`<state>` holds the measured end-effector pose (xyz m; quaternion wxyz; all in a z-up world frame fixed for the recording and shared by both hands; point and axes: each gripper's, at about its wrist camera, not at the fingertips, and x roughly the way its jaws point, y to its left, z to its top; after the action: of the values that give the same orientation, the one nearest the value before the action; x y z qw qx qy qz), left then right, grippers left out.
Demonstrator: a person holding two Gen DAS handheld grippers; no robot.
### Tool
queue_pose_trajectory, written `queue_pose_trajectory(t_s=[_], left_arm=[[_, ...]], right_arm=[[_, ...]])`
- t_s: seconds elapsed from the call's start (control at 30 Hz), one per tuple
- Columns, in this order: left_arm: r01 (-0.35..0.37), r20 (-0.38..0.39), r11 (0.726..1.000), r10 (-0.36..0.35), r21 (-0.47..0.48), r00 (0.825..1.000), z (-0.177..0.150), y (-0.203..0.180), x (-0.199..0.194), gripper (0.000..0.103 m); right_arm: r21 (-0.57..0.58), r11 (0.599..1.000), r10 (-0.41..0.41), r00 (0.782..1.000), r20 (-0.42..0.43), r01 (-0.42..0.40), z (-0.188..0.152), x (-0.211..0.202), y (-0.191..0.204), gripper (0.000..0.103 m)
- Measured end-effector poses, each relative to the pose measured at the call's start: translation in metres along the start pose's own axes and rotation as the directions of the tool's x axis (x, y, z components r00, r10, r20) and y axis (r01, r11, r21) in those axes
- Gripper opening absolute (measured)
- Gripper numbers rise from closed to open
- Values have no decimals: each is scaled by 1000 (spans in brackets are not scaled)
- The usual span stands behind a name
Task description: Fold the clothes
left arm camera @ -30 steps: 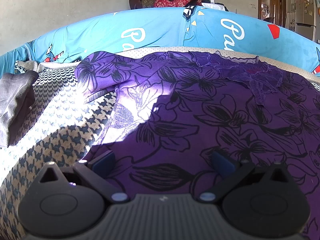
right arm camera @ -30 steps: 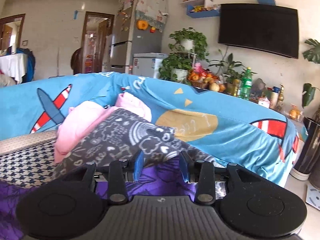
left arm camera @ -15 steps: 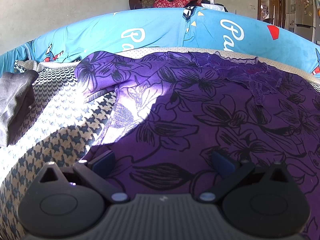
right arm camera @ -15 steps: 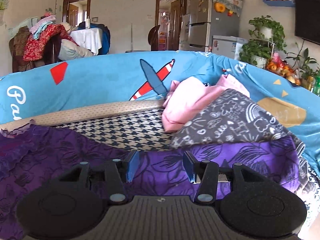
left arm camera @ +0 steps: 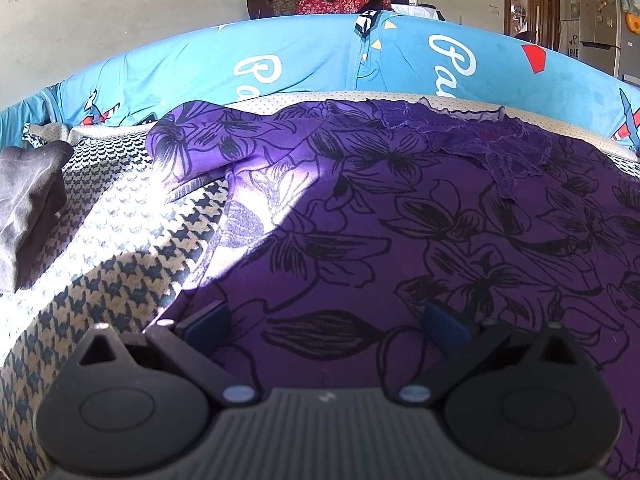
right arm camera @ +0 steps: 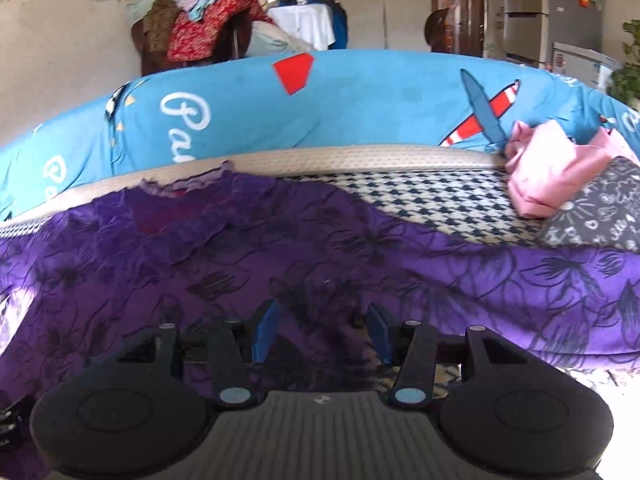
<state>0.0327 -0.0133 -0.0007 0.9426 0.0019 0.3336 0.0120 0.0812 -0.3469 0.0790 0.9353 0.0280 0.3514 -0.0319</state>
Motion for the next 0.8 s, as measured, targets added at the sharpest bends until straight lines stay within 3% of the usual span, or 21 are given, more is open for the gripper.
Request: queue_pose_trajectory(t_s=[0.2,0.4,0.57,0.8], left_arm=[[37,-13,999,-36,18,999,-2,4,-3,103],[79,-24,996,-78,49,997,-3,9,-7,103],[96,-37,994,-94,52,995,-2,15,-11,103],[103,-47,994,-104,-30,993,14,34,-4,103]], right_arm=[[-97,995,26,997,-76,-33,-19,4,41,49],[-95,992,74,988,-133,-87,-35,4,73,50],[-163,978,110,987,-119,-129,-45,0,104,53],[-194,969,135,985,-109,-155,-50,4,136,55]])
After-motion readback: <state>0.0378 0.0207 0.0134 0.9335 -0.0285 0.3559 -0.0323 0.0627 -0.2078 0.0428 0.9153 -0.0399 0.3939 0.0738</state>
